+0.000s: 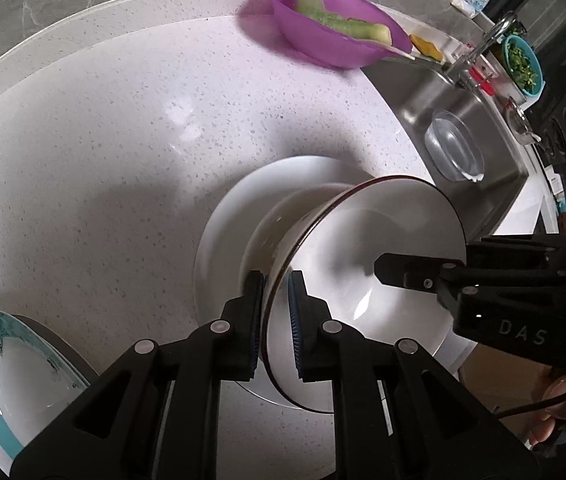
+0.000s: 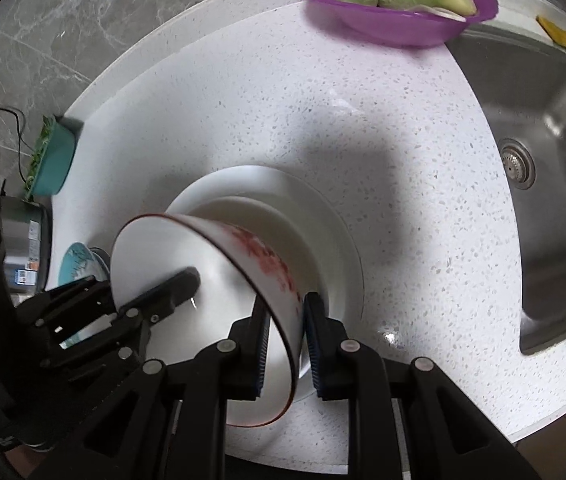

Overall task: Organize plates and bowls
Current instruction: 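Lower the red-flowered bowl with the left tool into the white bowls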

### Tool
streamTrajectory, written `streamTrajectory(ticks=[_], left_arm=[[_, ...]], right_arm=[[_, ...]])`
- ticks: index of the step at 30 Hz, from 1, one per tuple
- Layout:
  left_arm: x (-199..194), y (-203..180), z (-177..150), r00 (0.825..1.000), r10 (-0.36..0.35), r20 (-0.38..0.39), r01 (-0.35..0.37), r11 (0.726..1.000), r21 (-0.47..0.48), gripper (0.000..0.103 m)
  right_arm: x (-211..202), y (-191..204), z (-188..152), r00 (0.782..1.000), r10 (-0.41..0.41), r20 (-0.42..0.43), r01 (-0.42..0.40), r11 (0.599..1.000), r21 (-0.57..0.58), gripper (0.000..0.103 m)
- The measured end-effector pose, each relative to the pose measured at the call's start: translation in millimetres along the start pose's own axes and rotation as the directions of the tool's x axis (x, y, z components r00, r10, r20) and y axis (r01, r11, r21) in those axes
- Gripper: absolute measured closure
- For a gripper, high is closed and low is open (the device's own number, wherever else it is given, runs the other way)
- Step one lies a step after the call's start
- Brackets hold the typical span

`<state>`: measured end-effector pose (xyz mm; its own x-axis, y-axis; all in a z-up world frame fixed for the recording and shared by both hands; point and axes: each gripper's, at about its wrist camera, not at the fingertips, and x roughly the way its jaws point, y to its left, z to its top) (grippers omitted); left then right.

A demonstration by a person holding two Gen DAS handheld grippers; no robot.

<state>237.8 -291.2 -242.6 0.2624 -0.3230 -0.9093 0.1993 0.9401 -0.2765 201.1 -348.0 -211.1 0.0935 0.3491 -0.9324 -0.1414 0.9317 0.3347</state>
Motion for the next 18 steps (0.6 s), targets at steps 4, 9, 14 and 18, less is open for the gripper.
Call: streamTrajectory(ticks=[4, 9, 14, 18], left_arm=[[-1, -2, 0, 1.0, 0.017, 0.025, -0.018, 1.0, 0.022, 0.091], [-1, -1, 4, 0.998, -0.002, 0.062, 0.0, 1.0, 0.025, 0.087], [0, 1, 6, 0.994, -0.036, 0.104, 0.034, 0.999, 0.019, 0.082], [-1, -1, 1, 0.99, -0.057, 0.127, 0.054, 0.998, 0.021, 0.072]], right_arm=[[1, 1, 2, 1.0, -0.014, 0.004, 0.014, 1.0, -0.002, 0.083], [1, -2, 7, 1.0, -0.018, 0.0, 0.018, 1.0, 0.001, 0.083], [2, -1, 12, 1.0, -0.031, -0.003, 0.031, 0.999, -0.01, 0.084], [1, -1, 12, 1.0, -0.026, -0.004, 0.026, 1.0, -0.013, 0.084]])
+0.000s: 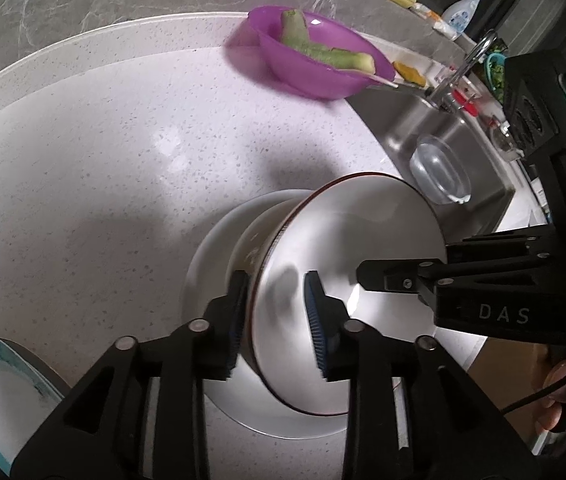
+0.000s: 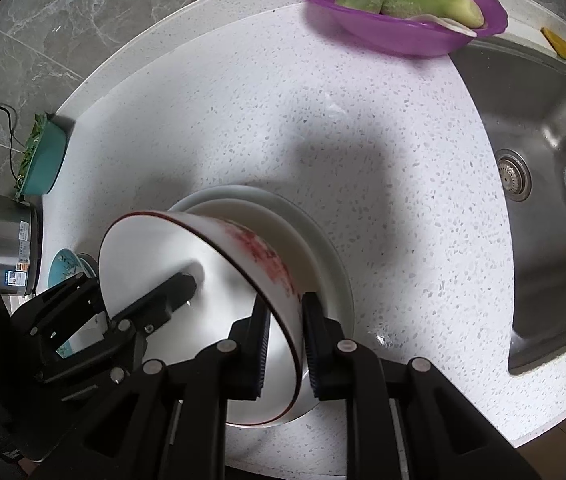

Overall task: Organize plates and bowls
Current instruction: 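Lower the red-flowered bowl with the left tool into the white bowls, then open the left tool and move both tools to the nested bowl stack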

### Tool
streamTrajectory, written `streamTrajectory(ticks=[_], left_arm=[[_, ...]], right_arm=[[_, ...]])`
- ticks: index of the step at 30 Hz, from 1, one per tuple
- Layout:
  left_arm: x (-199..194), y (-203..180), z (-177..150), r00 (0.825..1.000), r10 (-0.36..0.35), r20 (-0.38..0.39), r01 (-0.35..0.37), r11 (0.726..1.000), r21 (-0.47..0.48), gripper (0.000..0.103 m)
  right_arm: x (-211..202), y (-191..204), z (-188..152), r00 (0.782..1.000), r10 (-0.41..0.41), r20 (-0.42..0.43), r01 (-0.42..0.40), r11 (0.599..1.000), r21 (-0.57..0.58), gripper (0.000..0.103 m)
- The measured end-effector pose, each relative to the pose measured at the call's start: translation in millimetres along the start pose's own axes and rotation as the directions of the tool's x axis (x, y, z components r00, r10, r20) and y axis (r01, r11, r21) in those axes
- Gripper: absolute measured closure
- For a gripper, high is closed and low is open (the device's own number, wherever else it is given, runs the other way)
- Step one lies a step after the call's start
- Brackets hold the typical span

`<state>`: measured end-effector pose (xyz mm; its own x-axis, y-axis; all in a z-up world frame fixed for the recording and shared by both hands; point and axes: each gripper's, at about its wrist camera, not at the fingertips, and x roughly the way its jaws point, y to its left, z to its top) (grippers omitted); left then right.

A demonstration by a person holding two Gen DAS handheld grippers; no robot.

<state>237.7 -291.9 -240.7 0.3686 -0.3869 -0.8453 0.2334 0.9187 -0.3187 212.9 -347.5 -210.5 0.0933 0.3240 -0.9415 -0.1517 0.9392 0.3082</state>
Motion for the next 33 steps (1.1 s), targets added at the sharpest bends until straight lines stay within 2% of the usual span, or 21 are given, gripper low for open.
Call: streamTrajectory(ticks=[2, 5, 7, 14, 18, 19, 21, 22, 23, 30, 33], left_arm=[[-1, -1, -3, 1.0, -0.021, 0.009, 0.021, 1.0, -0.006, 0.058], [-3, -8, -8, 0.999, -0.047, 0.022, 0.047, 0.999, 0.004, 0.042], [-3, -8, -9, 0.998, -0.053, 0.028, 0.053, 0.999, 0.004, 0.042], [-5, 7, -8, 0.985, -0.156, 0.068, 0.161, 0.984, -0.075, 0.037], [-10, 10, -8, 0.984, -0.153, 0.096, 0.161, 0.983, -0.084, 0.036], [-12, 10, -8, 0.982, -0.154, 0.108, 0.163, 0.983, -0.084, 0.034], [-18, 9, -8, 0.98, -0.152, 0.131, 0.162, 0.984, -0.074, 0.031], [-20, 8, -7, 0.982, -0.125, 0.143, 0.136, 0.988, -0.07, 0.02], [-22, 9, -7, 0.982, -0.115, 0.152, 0.127, 0.989, -0.073, 0.014], [-23, 25, -7, 0.98, -0.101, 0.174, 0.126, 0.982, -0.138, 0.014], [-28, 30, -7, 0.977, -0.095, 0.191, 0.127, 0.979, -0.161, 0.014]], right_arm=[[-1, 1, -1, 1.0, 0.005, 0.0, -0.005, 1.0, -0.006, 0.083], [-1, 4, -3, 1.0, 0.016, -0.007, -0.017, 1.0, -0.023, 0.082], [0, 6, -4, 1.0, 0.015, -0.008, -0.016, 0.999, -0.029, 0.082], [-1, -1, -2, 0.998, 0.055, -0.024, -0.055, 0.998, 0.004, 0.082], [-1, -5, 1, 0.997, 0.075, -0.036, -0.074, 0.997, 0.019, 0.087], [0, -6, 1, 0.997, 0.071, -0.038, -0.07, 0.997, 0.015, 0.091], [0, -5, 3, 0.997, 0.063, -0.039, -0.063, 0.998, 0.004, 0.091], [-1, -3, 3, 0.998, 0.052, -0.04, -0.052, 0.999, -0.004, 0.09], [0, -2, 3, 0.998, 0.037, -0.041, -0.038, 0.999, -0.013, 0.09], [1, -3, 8, 0.999, 0.02, -0.051, -0.021, 1.0, -0.011, 0.089], [1, -3, 10, 0.997, 0.024, -0.073, -0.025, 1.0, -0.007, 0.084]])
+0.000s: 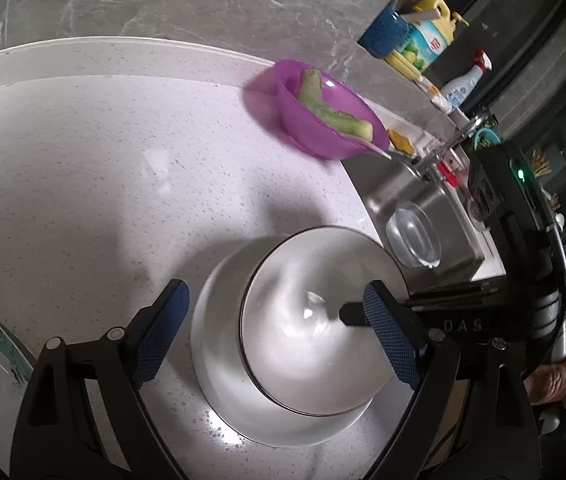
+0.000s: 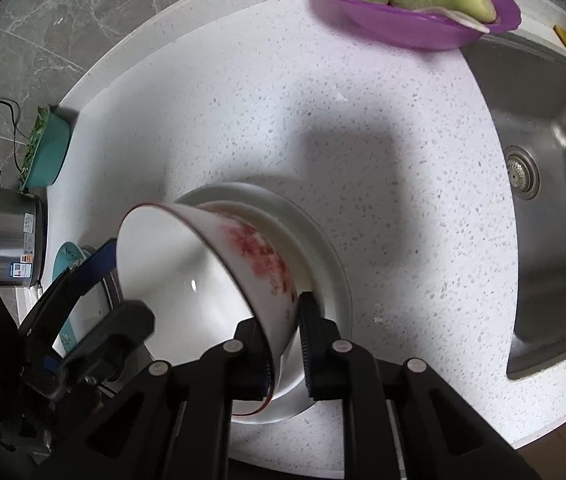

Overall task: Organize plates and bowls
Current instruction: 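Open the left tool and move both tools to the nested bowl stack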

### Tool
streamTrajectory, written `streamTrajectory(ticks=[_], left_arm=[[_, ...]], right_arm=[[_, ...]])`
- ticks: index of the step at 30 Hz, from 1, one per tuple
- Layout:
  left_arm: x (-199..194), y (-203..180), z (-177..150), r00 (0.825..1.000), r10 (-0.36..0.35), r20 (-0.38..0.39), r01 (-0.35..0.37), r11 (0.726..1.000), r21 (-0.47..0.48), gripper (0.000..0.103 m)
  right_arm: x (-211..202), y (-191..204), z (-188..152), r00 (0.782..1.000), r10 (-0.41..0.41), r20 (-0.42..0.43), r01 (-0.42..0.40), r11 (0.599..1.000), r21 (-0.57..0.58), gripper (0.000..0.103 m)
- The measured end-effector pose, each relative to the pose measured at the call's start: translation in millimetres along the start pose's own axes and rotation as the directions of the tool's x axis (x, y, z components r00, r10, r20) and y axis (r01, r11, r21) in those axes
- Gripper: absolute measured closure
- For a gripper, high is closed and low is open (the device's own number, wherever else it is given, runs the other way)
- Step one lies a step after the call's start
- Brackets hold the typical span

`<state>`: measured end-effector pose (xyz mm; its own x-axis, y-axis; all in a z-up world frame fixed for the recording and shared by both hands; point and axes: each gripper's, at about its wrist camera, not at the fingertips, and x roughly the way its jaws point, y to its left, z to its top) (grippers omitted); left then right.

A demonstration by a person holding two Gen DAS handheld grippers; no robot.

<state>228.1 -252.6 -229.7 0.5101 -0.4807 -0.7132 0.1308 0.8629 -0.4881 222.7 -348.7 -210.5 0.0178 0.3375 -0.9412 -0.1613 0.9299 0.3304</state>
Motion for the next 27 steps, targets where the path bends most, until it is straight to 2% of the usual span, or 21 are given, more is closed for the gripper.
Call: streamTrajectory(ticks=[3, 8, 12, 18, 25, 27], left_arm=[[-2, 6, 2, 1.0, 0.007, 0.0, -0.007, 1.0, -0.03, 0.014], [-1, 16, 2, 1.0, 0.016, -0.013, -0.017, 0.997, -0.077, 0.014], [-3, 24, 3, 1.0, 0.024, -0.004, -0.024, 0.993, -0.116, 0.014], [-4, 37, 3, 0.999, 0.031, 0.008, -0.029, 0.984, -0.176, 0.014], [-7, 46, -1, 0.999, 0.046, 0.001, -0.044, 0.977, -0.209, 0.014], [-8, 47, -1, 0.999, 0.047, 0.004, -0.045, 0.976, -0.214, 0.014]], right_arm=[[0, 4, -1, 1.0, -0.004, -0.009, 0.004, 1.0, -0.005, 0.079], [1, 21, -2, 0.998, -0.054, -0.022, 0.053, 0.997, -0.055, 0.06], [0, 34, -3, 0.992, -0.126, -0.023, 0.123, 0.987, -0.106, 0.056], [7, 57, -8, 0.963, -0.271, 0.01, 0.266, 0.938, -0.221, 0.048], [12, 68, -13, 0.93, -0.364, 0.052, 0.363, 0.888, -0.282, 0.045], [13, 72, -15, 0.918, -0.39, 0.072, 0.393, 0.87, -0.297, 0.04]])
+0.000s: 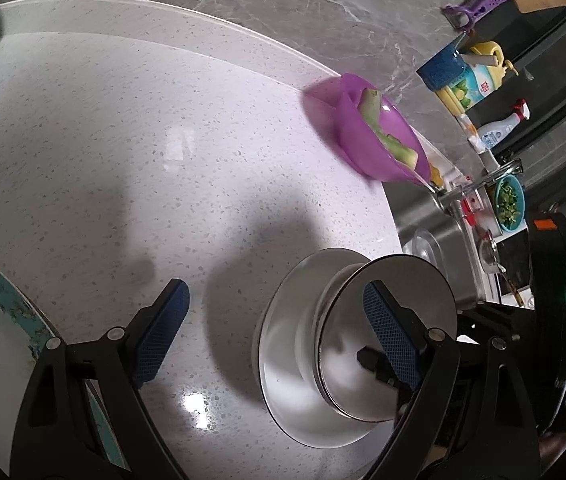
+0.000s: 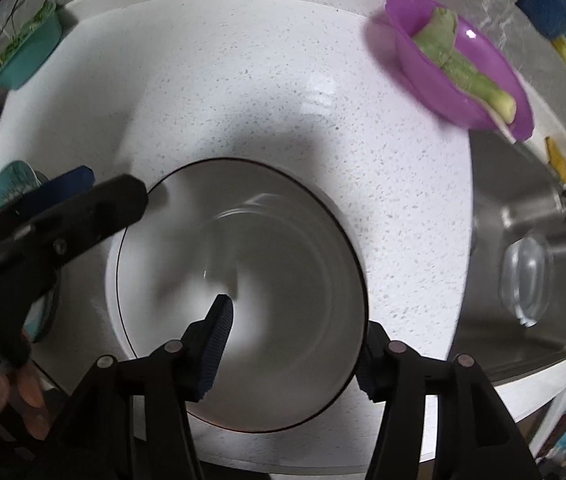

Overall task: Organize plates and bowls
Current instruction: 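Open the left tool and move both tools to the nested bowl stack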

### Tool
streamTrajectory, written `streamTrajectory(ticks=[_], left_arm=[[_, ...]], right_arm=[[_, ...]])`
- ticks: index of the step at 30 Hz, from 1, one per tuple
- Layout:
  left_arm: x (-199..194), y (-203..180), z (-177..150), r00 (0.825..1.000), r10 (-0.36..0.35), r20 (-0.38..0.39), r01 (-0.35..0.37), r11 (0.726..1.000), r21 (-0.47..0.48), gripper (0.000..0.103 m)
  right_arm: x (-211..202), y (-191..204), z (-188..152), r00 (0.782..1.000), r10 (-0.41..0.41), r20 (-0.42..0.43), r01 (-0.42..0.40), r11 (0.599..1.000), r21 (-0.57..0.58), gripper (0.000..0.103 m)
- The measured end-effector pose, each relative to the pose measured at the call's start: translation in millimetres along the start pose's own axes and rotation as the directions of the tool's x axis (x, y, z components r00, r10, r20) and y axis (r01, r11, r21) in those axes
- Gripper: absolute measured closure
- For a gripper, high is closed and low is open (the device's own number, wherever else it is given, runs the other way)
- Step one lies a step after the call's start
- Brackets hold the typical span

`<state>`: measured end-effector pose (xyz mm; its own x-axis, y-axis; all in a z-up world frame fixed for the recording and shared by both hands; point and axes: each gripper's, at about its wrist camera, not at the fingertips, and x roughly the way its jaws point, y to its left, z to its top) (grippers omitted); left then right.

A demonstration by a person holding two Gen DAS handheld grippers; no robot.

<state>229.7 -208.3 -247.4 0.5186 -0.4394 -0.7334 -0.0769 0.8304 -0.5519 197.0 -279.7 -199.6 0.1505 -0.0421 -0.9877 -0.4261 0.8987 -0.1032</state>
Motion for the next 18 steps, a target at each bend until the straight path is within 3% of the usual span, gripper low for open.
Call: streamTrajectory(ticks=[2, 4, 8, 11, 14, 16, 18], left_arm=[[0, 1, 0, 1.0, 0.002, 0.0, -0.002, 1.0, -0.007, 0.014], [0, 0, 0, 1.0, 0.0, 0.005, 0.0, 1.0, -0.012, 0.014], [-3, 1, 0, 1.0, -0.002, 0.006, 0.002, 1.0, -0.011, 0.014], [-11, 1, -2, 1.0, 0.006, -0.001, -0.006, 1.0, 0.009, 0.014], [-21, -1, -3, 0.999, 0.036, -0.019, -0.035, 0.998, 0.047, 0.014], [-29, -6, -5, 0.997, 0.069, -0.025, -0.066, 0.994, 0.091, 0.014], [-33, -13, -5, 0.99, 0.136, -0.048, -0.127, 0.978, 0.165, 0.014]], right_arm=[[0, 6, -2, 0.998, -0.061, 0.017, 0.061, 0.998, -0.029, 0.021], [3, 9, -2, 0.997, -0.08, 0.013, 0.081, 0.995, -0.051, 0.02], [2, 1, 0, 1.0, -0.022, 0.02, 0.022, 1.0, -0.017, 0.02], [-14, -17, -1, 0.991, 0.122, 0.062, -0.126, 0.99, 0.06, 0.021], [-47, -61, -7, 0.938, 0.287, 0.193, -0.319, 0.934, 0.163, 0.021], [-60, -90, -17, 0.916, 0.296, 0.27, -0.358, 0.908, 0.218, 0.021], [-61, -117, -29, 0.912, 0.276, 0.303, -0.359, 0.895, 0.264, 0.022]])
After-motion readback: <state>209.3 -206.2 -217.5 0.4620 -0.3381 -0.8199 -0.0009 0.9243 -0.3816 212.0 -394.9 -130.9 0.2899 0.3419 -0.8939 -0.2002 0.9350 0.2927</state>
